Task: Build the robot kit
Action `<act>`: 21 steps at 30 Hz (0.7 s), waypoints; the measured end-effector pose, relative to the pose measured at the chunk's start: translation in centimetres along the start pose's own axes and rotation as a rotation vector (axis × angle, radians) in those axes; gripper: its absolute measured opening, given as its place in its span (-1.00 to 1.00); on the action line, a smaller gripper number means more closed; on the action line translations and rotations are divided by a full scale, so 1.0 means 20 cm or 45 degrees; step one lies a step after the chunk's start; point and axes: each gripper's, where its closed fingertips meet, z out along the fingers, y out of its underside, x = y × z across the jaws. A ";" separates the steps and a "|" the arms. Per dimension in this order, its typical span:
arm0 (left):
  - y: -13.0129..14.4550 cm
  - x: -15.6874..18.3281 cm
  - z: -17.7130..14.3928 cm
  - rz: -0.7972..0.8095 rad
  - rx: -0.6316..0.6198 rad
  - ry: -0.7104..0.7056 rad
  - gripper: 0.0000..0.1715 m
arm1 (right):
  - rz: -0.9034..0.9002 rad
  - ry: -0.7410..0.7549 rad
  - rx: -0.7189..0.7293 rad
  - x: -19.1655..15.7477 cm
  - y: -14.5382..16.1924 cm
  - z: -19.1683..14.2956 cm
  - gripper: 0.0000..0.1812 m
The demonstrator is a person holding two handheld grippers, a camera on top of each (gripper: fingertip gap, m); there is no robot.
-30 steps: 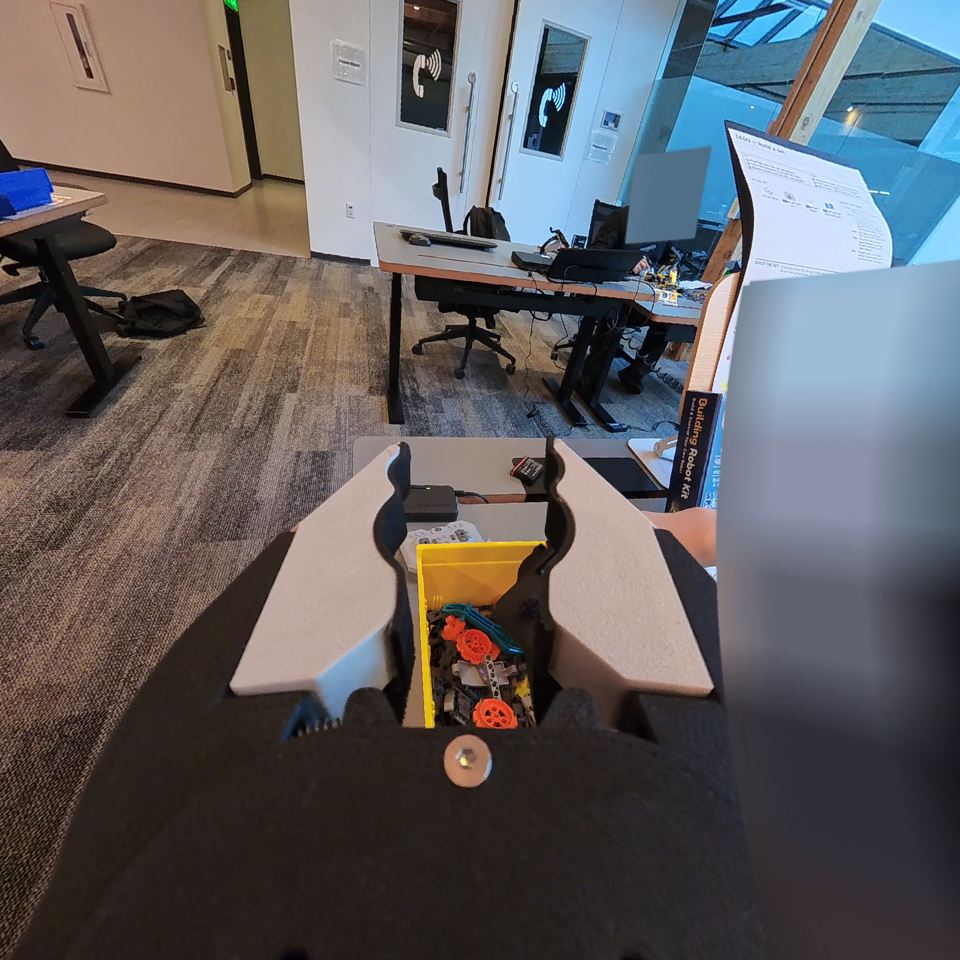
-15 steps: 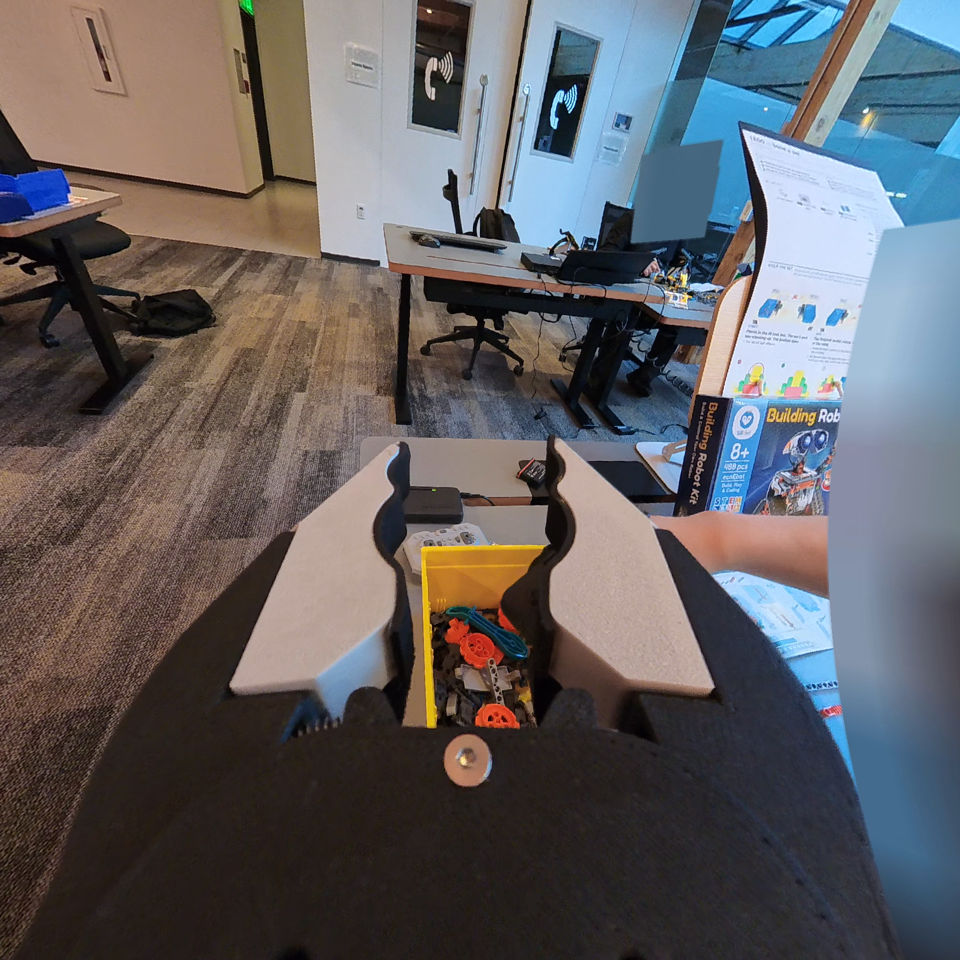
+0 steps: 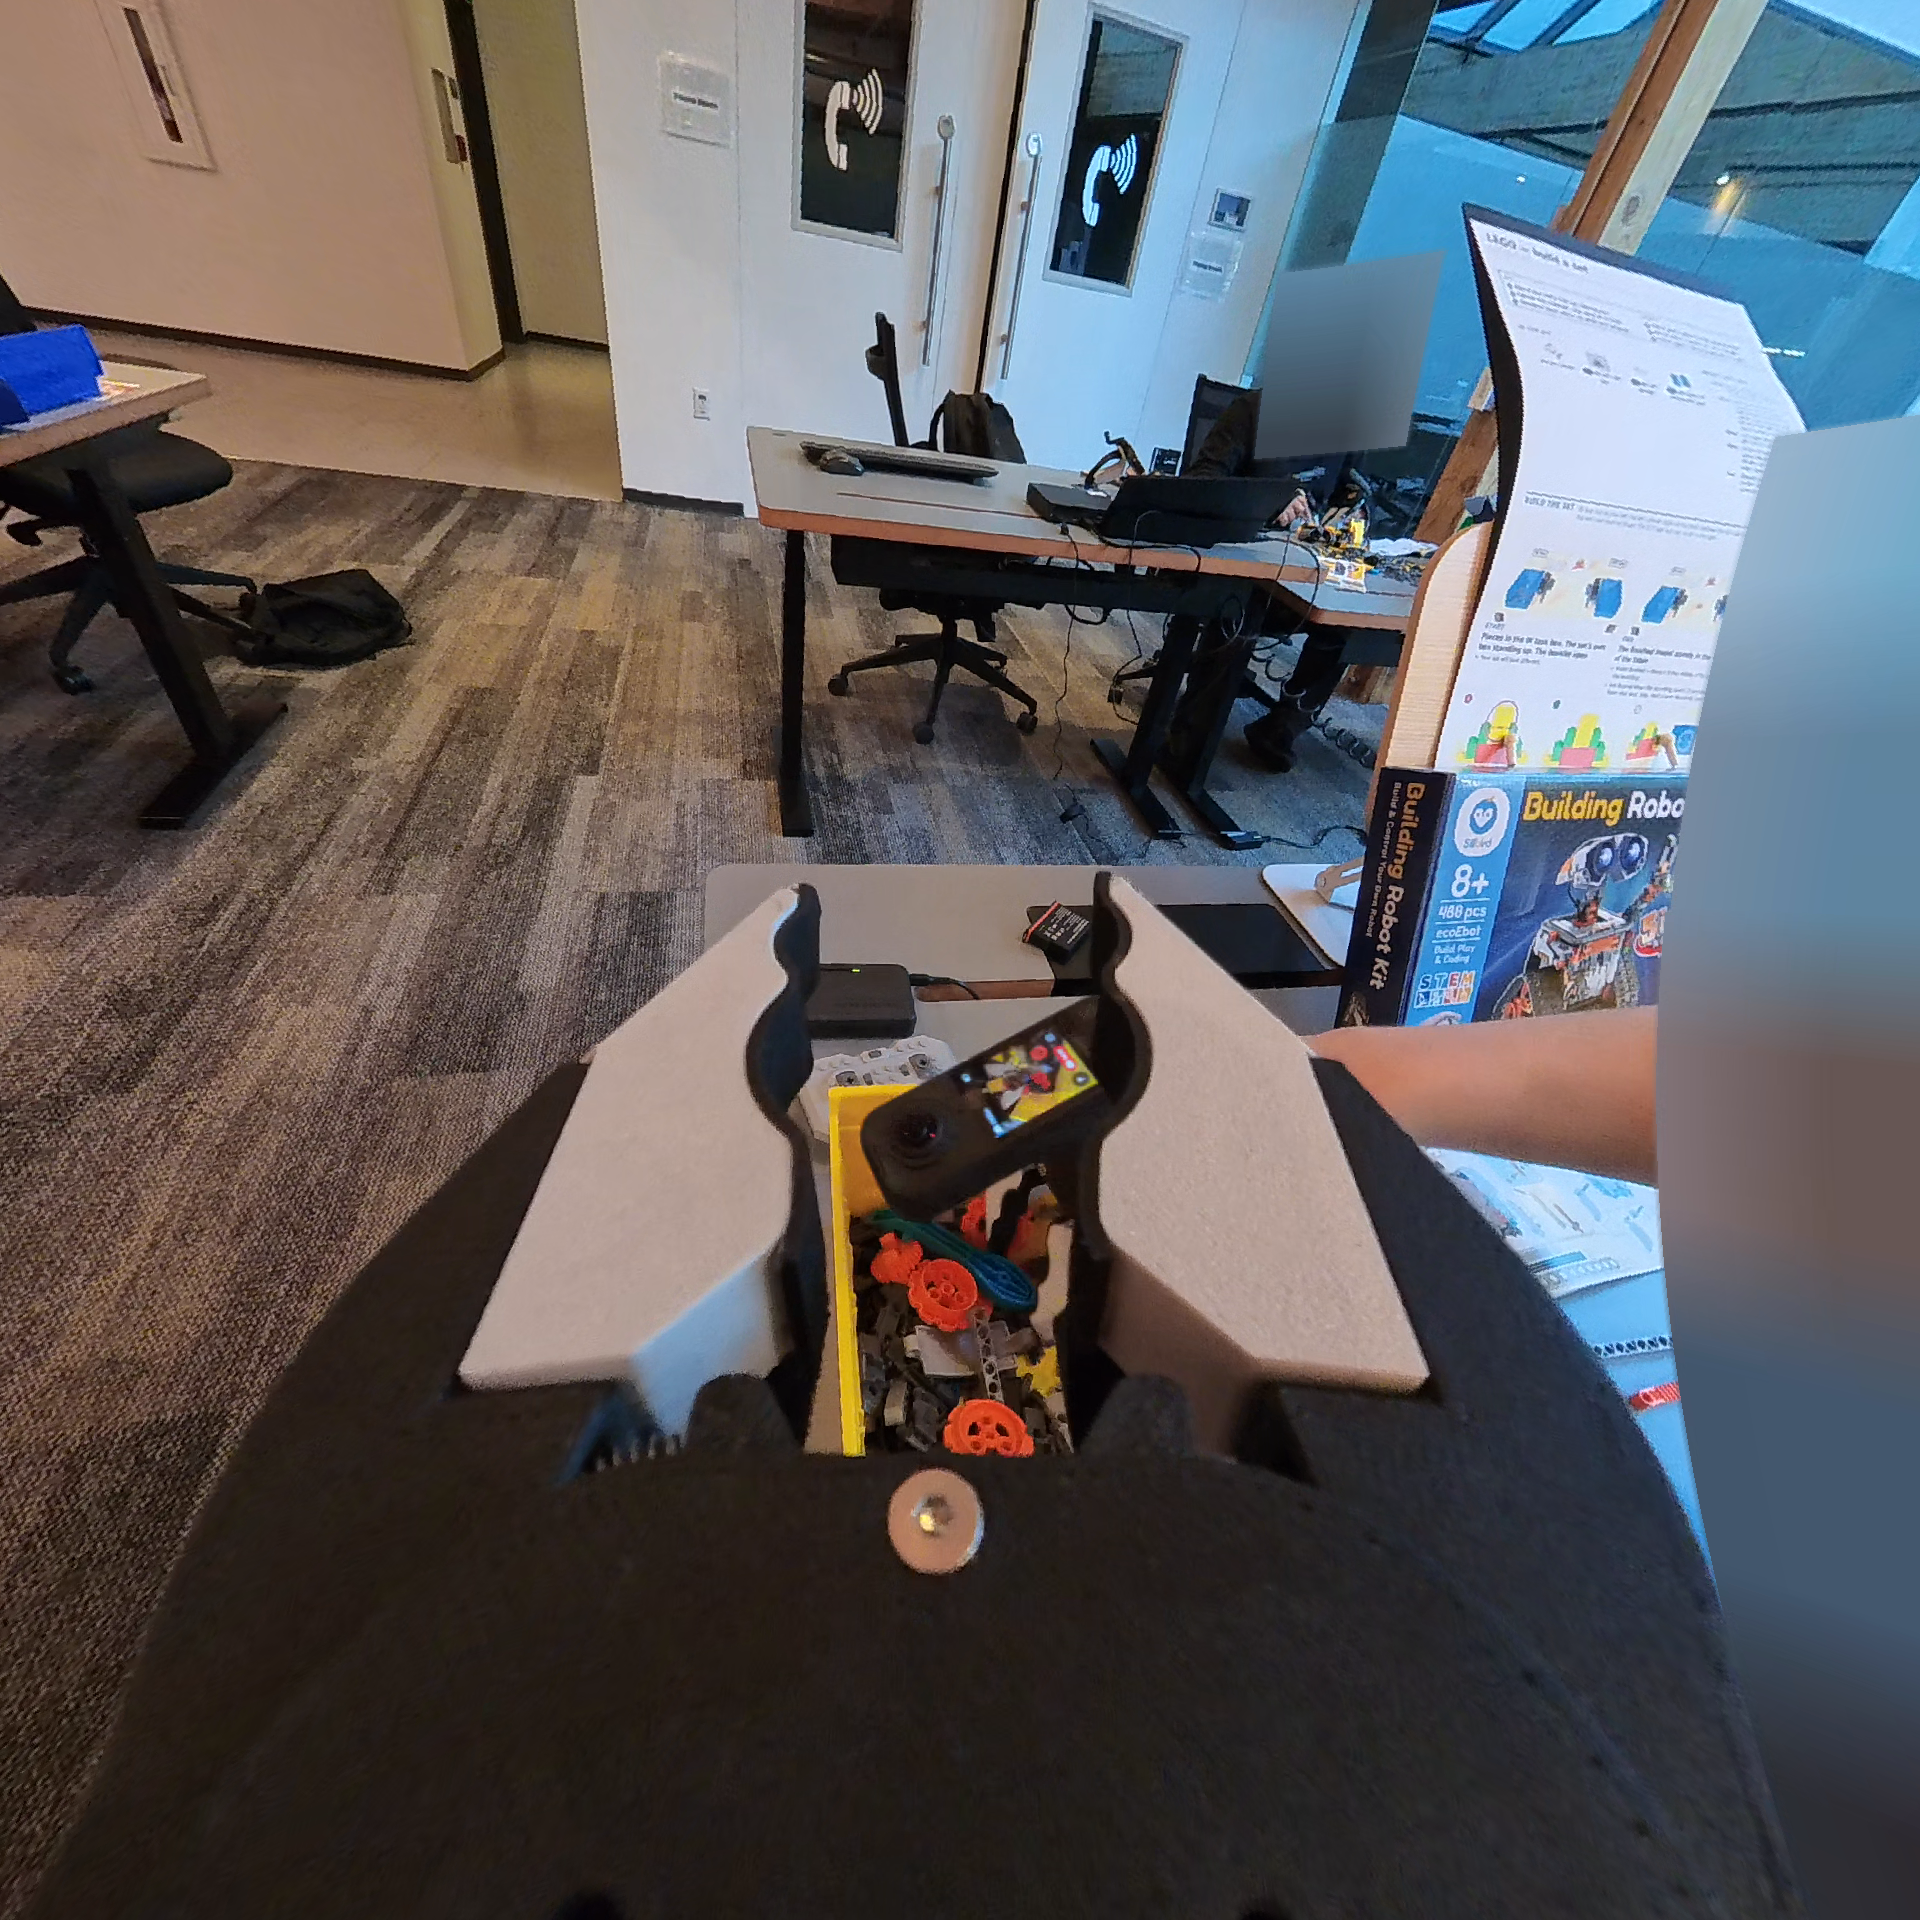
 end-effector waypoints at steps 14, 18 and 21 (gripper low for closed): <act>0.01 0.02 0.01 0.014 -0.017 0.017 -0.43 | 0.097 0.001 -0.172 0.00 0.05 0.00 -0.64; 0.02 0.02 0.02 0.018 -0.026 0.022 -0.43 | 0.105 -0.065 -0.180 -0.04 0.08 -0.02 -0.67; 0.02 0.03 0.01 0.016 -0.024 0.025 -0.43 | 0.109 -0.064 -0.209 -0.04 0.11 -0.02 -0.67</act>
